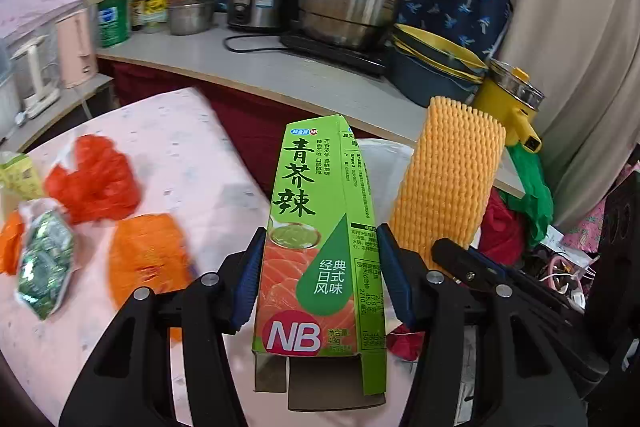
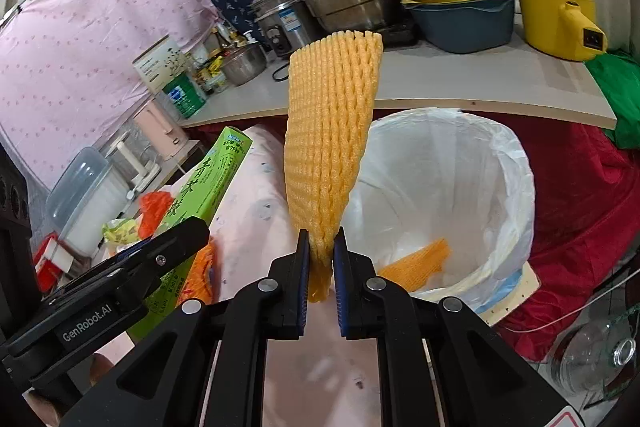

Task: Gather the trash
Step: 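Carry both items over the bin and release them with both grippers, then move both grippers back toward the orange printed bag on the table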

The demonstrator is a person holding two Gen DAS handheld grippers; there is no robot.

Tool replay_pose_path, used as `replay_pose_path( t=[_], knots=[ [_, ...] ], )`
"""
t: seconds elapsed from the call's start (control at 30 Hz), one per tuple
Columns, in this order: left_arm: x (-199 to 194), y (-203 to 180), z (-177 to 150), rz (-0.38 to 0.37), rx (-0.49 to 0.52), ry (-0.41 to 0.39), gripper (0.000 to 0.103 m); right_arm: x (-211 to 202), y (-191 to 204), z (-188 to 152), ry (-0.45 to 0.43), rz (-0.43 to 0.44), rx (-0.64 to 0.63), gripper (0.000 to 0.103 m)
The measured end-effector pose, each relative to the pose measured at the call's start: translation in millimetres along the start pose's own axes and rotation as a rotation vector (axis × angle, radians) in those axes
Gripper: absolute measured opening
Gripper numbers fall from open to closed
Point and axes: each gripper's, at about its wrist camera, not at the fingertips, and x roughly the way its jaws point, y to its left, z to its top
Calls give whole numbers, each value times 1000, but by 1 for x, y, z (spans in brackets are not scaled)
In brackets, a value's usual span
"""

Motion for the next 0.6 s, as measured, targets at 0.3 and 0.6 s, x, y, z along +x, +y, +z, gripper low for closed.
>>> replay_pose_path(
  t=[0.3, 0.6],
  knots=[
    [64, -37, 9, -69, 52, 73, 52, 24, -50, 6, 13, -75, 66, 11],
    [82, -32, 11, -71, 19, 73, 69, 31, -63, 7, -13, -116, 95, 31]
  ],
)
